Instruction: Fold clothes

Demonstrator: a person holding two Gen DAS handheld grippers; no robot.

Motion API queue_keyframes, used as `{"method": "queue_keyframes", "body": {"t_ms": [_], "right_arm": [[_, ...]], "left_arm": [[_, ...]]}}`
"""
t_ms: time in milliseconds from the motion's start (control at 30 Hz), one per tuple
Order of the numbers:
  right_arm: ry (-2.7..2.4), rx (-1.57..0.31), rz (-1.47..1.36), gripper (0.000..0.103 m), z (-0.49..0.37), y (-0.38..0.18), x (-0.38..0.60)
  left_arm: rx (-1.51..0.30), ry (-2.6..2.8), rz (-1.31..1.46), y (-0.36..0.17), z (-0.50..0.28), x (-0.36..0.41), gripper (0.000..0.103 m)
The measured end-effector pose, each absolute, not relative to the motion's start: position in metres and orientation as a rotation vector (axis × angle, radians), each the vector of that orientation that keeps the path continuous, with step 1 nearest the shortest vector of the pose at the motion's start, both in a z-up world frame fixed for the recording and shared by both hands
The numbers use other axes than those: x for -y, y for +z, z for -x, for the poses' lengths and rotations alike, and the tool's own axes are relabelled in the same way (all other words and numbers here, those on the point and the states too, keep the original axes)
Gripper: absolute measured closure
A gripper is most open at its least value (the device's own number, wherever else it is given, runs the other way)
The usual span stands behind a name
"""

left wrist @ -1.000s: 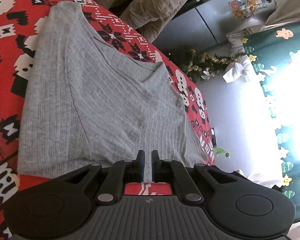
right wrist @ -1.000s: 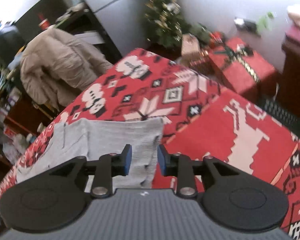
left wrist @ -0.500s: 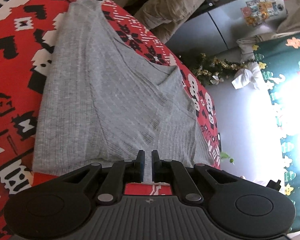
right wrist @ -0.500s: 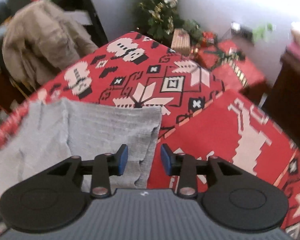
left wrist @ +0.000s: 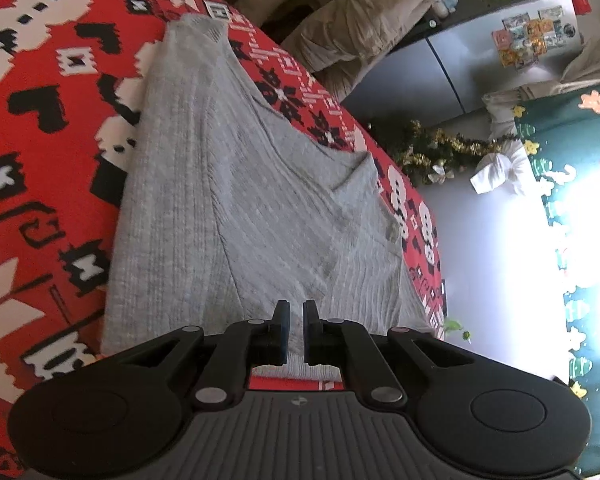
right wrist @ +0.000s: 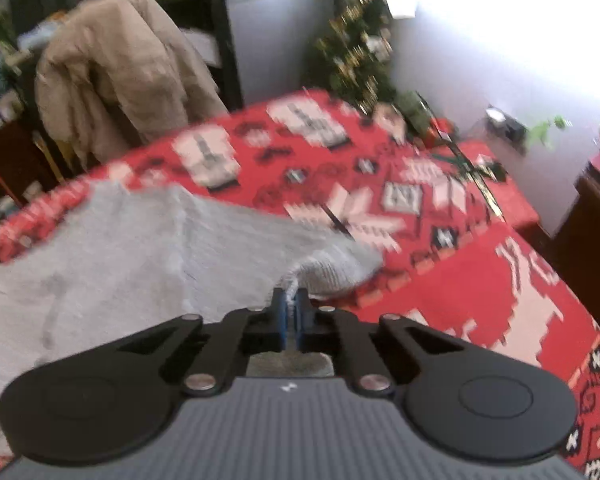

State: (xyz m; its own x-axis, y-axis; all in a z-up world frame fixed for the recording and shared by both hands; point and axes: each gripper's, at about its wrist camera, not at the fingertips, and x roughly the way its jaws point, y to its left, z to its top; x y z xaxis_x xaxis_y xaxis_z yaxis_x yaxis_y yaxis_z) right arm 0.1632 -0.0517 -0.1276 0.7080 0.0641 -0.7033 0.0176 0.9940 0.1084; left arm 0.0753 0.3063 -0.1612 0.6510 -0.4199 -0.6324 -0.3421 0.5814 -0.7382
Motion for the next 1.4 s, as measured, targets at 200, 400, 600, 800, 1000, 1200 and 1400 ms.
{"method": "queue_keyframes", "body": {"t_ms": [200,400,600,800,1000,1200,1400], "right_arm": [[0.201,-0.609,-0.085,0.099,-0.136,-0.088,0.003],[0.422,-0.515,-0.004,0.099,-0.110,-0.073,-0.074],[0.534,-0.501,0.106,0.099,-0.085,-0.081,-0.140],[0.584,-0.518,0.172,0.094,-0.072,-0.098,-0.172],[0.663,-0.527,0.218,0.075,-0.062,-0.112,-0.179],[0.727,-0.526,0.201,0.068,-0.052,-0.107,-0.156],[0.677,-0.565,0.072,0.068,-0.080,-0.094,-0.105]], "left_arm": [[-0.847,-0.017,1.010,-0.153,-0.065,-0.325,0.098],[-0.807,0.027,1.035,-0.149,-0.052,-0.350,0.098],[-0.779,0.040,1.089,-0.151,-0.042,-0.371,0.098],[-0.776,0.050,1.094,-0.151,-0.041,-0.375,0.094],[-0.770,0.049,1.088,-0.152,-0.042,-0.374,0.086],[-0.762,0.006,1.098,-0.154,-0.048,-0.367,0.086],[-0.779,-0.020,1.096,-0.159,-0.062,-0.351,0.086]]}}
